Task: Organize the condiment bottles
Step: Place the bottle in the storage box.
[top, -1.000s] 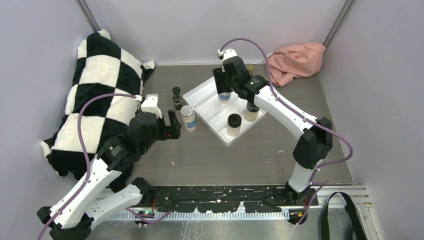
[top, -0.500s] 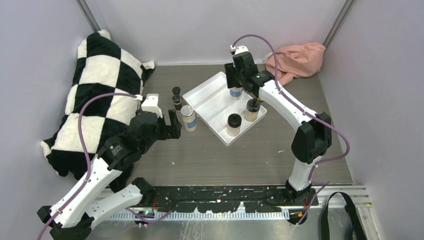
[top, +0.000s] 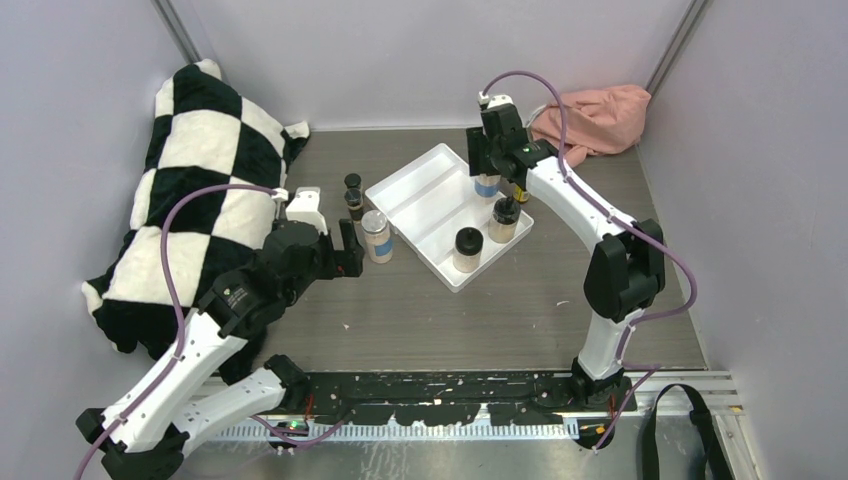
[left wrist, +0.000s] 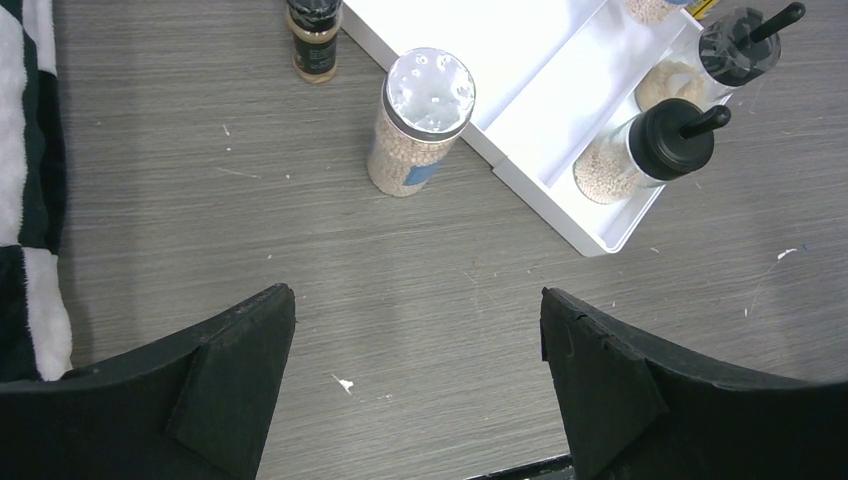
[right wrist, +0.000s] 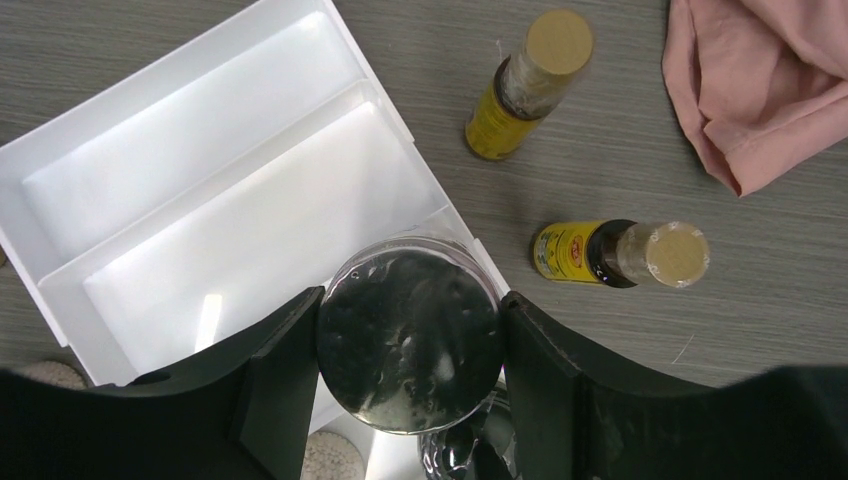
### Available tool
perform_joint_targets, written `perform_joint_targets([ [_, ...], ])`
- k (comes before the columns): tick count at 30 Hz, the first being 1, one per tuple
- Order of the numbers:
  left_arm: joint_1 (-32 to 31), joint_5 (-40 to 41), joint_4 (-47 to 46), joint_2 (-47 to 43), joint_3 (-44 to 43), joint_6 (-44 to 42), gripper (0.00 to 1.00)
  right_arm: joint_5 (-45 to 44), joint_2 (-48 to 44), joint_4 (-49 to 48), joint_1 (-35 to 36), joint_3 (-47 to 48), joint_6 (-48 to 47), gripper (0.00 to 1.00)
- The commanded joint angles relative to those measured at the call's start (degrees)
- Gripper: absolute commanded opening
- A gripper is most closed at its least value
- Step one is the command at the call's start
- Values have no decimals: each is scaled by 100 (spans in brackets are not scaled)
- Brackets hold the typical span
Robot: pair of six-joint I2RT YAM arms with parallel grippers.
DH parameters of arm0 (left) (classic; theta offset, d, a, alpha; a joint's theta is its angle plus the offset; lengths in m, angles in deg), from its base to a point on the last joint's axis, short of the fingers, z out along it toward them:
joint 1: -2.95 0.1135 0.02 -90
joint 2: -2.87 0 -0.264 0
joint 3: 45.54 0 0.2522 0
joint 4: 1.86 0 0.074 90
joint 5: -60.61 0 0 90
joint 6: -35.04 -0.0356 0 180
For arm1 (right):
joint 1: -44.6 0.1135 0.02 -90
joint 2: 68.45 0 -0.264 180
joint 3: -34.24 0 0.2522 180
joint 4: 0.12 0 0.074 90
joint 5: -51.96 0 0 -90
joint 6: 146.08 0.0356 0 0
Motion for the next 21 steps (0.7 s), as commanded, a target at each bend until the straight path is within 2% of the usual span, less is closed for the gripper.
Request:
perform_joint_targets([
  [1,-16,76,-131,23,-229,-32,93,100,6,-471,-86,-2,112,1],
  [21,-14,119,-261,129,-146,-73,93,390,313,-807,-288,-329,227,1],
])
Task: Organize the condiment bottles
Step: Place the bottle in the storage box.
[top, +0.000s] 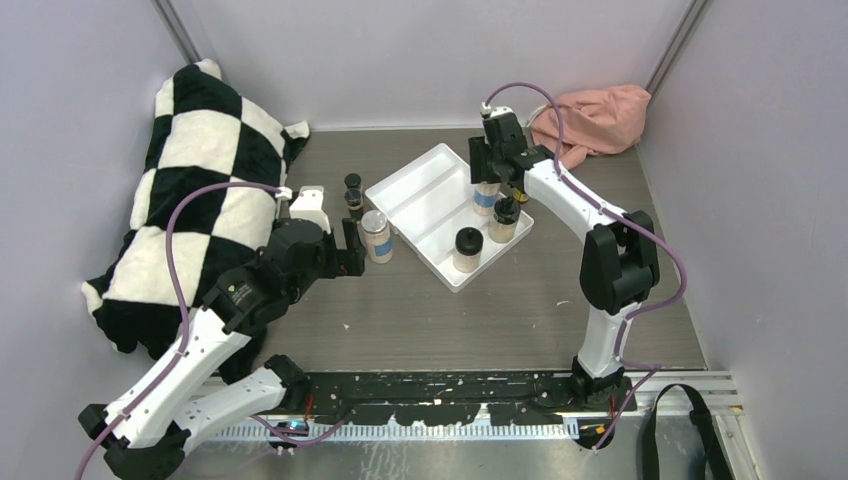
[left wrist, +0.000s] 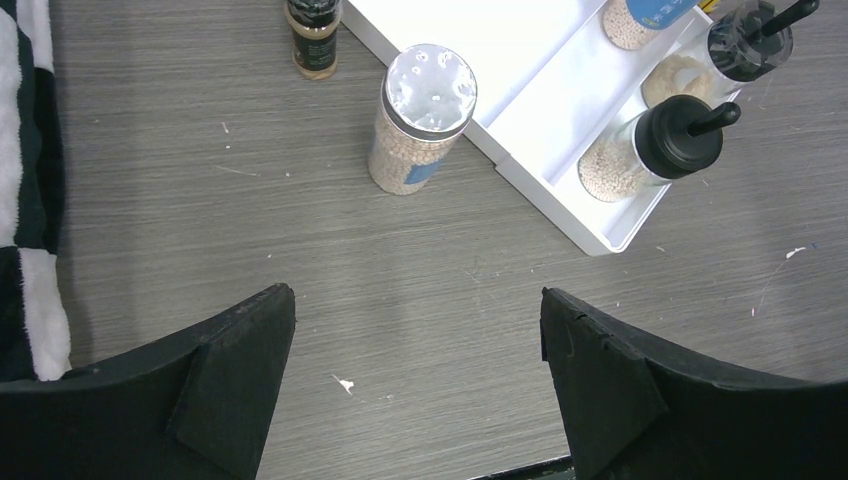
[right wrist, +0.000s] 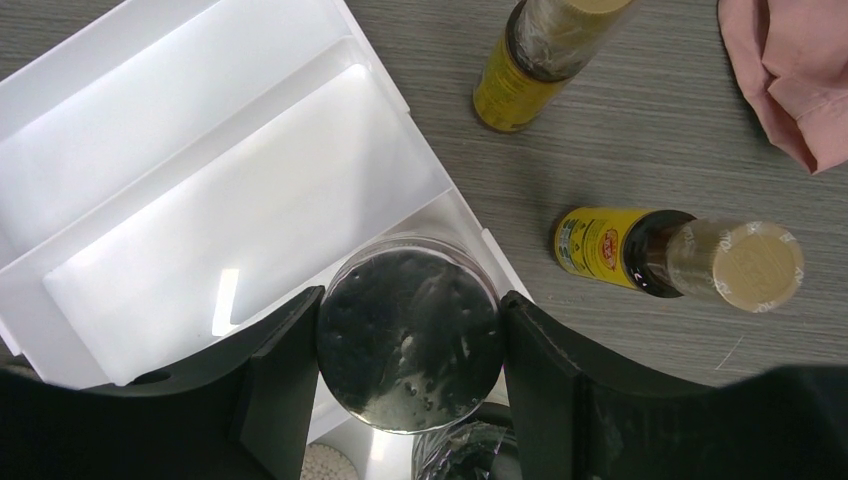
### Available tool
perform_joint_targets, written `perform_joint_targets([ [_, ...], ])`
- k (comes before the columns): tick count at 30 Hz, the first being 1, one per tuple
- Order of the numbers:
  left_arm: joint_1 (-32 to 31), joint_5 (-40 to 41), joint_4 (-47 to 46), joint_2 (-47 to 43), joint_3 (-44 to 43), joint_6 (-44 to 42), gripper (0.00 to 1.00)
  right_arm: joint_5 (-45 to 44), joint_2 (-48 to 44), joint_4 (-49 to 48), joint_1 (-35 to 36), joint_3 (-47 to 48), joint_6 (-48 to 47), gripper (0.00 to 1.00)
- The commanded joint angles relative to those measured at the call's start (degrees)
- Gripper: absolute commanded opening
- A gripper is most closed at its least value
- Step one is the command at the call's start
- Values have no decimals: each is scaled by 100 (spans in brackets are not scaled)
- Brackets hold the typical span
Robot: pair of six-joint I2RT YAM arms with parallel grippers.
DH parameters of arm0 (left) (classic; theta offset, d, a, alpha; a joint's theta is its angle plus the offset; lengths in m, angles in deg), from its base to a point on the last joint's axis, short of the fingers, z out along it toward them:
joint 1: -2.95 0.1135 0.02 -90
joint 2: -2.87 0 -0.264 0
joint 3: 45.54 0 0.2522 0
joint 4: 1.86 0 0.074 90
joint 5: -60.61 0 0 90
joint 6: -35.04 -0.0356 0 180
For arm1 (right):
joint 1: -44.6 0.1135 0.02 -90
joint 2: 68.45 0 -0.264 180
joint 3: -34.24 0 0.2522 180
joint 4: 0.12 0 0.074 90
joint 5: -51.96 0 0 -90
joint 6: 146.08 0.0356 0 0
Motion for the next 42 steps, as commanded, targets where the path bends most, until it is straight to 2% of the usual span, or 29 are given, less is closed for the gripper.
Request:
perform_joint_targets([
  [1,-16,116,-241,-1,-148,-70,93,57,5,-555,-43,-1,79,1],
  [10,-16,133,-271,17,-116,-75,93,115,91,-626,-94,-88,70,1],
  [12,-16,138,-271,24,-114,-73,93,112,88,-629,-93,-96,77,5],
  [19,-16,143,-251,35,-135,-49,93,167,52,-633,-90,-92,74,64],
  [24,-16,142,-243,18,-125,-9,94,206,4,-579,-95,-30,54,83],
  [26,-16,142,-239,9,-119,-1,94,228,-11,-547,-87,9,32,94],
  [42,-12,183,-287,-108,-89,44,94,253,-562,-69,166,752,-305,93],
])
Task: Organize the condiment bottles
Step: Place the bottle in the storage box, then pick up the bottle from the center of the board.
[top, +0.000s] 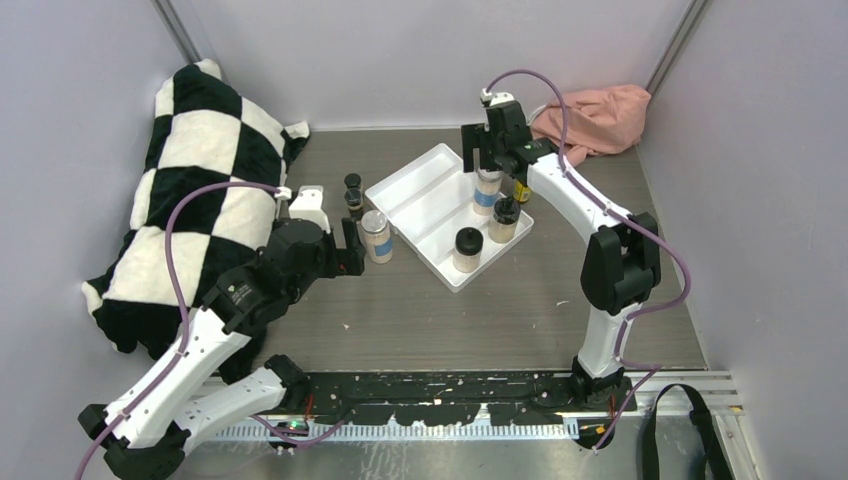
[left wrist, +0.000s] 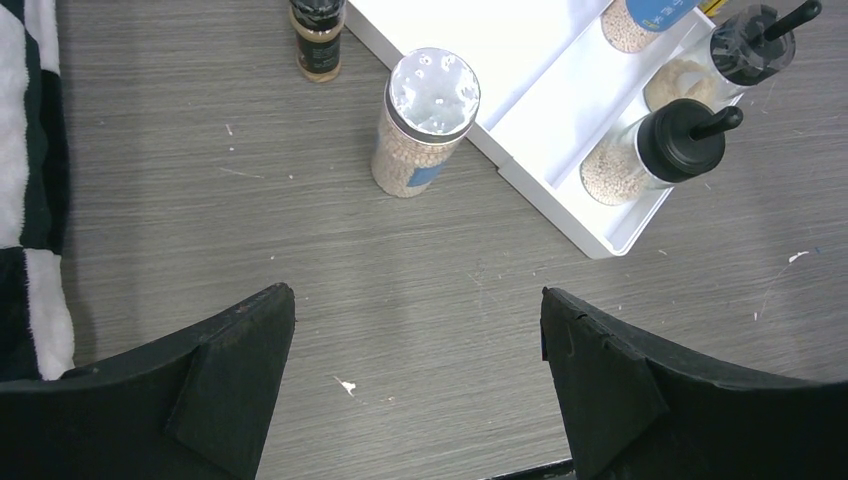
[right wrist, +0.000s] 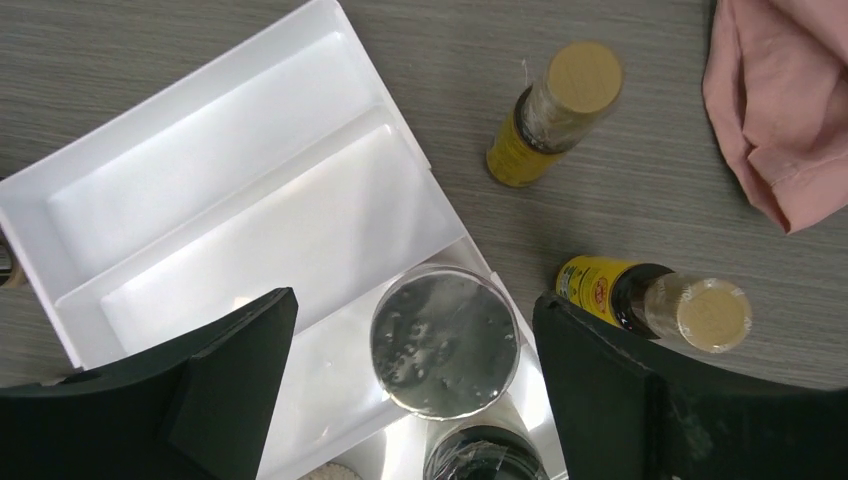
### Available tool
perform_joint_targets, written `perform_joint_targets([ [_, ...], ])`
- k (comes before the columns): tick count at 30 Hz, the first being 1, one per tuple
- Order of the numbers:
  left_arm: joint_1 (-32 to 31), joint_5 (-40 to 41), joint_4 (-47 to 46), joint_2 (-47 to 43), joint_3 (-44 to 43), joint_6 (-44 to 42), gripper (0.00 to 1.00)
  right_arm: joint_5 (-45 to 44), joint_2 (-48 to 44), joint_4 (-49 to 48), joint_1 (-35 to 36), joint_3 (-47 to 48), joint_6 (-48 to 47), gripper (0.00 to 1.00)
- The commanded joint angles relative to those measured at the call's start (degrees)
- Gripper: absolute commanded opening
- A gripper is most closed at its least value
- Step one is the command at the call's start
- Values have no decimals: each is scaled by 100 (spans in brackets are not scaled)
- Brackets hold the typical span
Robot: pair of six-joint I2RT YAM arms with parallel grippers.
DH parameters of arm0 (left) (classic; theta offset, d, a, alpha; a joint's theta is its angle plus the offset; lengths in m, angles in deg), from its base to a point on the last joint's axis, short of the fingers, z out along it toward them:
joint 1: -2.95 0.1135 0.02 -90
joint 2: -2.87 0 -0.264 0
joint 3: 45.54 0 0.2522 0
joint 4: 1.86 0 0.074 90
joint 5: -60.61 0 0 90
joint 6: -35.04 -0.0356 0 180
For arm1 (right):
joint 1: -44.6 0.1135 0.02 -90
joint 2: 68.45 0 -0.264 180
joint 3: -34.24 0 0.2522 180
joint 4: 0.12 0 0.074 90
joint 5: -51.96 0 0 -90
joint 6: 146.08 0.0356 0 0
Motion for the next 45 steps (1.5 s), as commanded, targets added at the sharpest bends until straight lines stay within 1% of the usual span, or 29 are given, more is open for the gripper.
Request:
perform_joint_targets([
  [1,-12,154,-289,-153,-77,35,94,0,-662,157,268,512,-243,93],
  [9,-16,323,-305,-394,-138,-45,93,-72,-1012,421,1063,527,-418,93],
  [14,-16,289,-288,-544,-214,-205,93,142,-1080,473,1505,380,-330,93],
  [21,-16,238,-321,-774,-238,-406,93,520,-950,546,2072,199,-179,93],
  [29,-16,79,-393,-919,-232,-521,93,621,-610,470,2636,127,-109,92],
  [35,-16,-24,-444,-993,-203,-600,93,657,-313,465,2893,281,-173,92],
  [45,-15,-99,-452,-1013,-217,-667,94,684,138,650,3021,761,-343,92],
])
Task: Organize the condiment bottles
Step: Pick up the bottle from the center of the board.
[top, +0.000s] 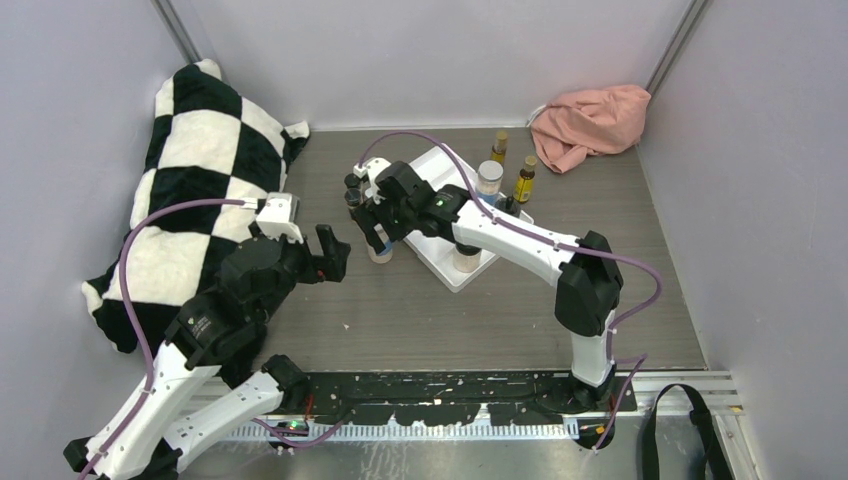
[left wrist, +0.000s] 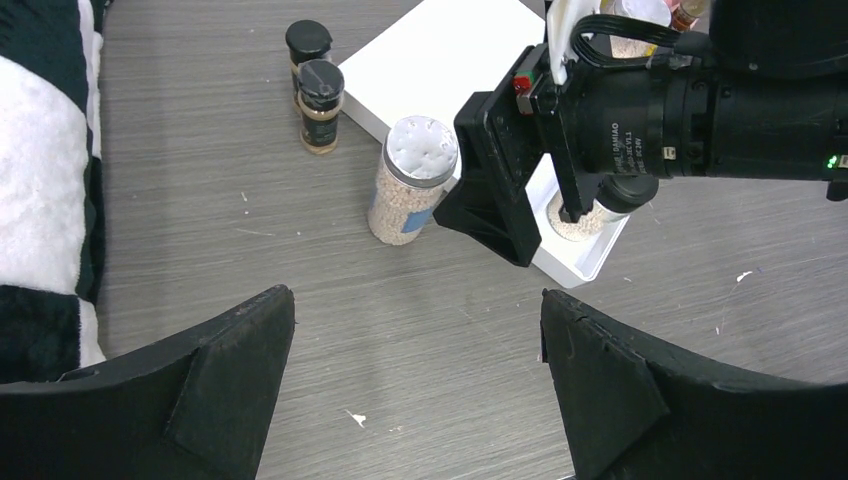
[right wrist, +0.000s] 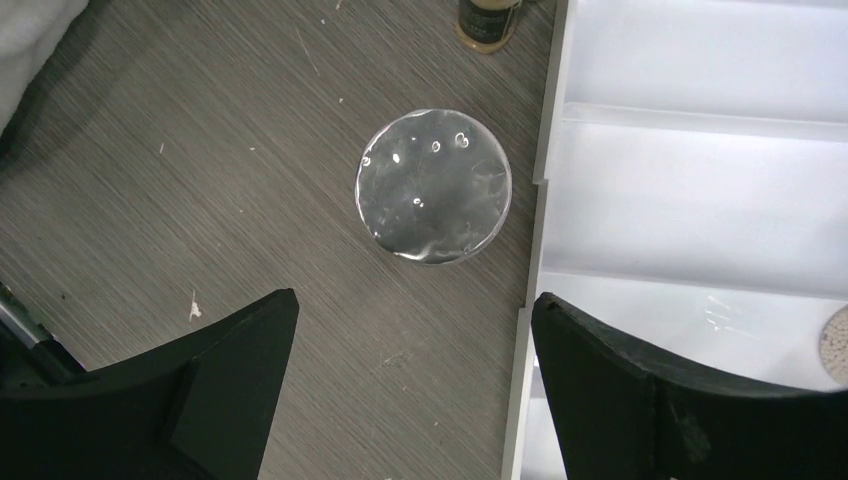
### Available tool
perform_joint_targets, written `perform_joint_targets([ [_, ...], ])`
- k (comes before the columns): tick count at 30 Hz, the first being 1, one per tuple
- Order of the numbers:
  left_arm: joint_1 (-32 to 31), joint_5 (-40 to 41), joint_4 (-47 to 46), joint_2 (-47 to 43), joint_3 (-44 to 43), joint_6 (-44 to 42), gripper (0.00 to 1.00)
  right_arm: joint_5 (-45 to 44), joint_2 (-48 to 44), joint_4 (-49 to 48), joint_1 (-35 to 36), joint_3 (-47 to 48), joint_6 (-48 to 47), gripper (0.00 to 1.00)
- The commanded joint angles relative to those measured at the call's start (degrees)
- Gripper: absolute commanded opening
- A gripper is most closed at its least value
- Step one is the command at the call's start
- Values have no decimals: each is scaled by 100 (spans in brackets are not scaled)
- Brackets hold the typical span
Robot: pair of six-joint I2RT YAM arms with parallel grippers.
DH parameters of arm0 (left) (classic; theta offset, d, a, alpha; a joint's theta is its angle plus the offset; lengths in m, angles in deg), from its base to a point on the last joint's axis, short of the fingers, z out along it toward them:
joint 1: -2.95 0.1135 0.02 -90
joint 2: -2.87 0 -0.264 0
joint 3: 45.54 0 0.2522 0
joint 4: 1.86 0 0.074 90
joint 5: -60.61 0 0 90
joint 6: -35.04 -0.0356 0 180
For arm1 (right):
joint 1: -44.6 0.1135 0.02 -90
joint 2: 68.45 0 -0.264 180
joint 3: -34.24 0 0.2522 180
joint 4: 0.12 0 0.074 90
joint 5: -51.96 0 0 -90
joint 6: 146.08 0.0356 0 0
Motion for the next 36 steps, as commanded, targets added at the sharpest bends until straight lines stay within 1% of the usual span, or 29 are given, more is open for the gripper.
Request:
perform_joint_targets([
  [1,-16,-88,-326,-88,-149,-127,94,25,99,-26,28,412,-164,92],
  [10,-11,-61,-295,-141,-82,-105,94,38,479,-80,27,663,-284,93],
  [29,-16,-14,-325,-115,-10,-83,94,251,964,-75,-74,1150,-347,92],
  [34,-16,24,-350,-115,26,-83,94,252,1070,-49,-120,1266,-345,90],
  [36,-11,33,-374,-115,46,-74,94,450,1114,-33,-137,1316,-345,88],
])
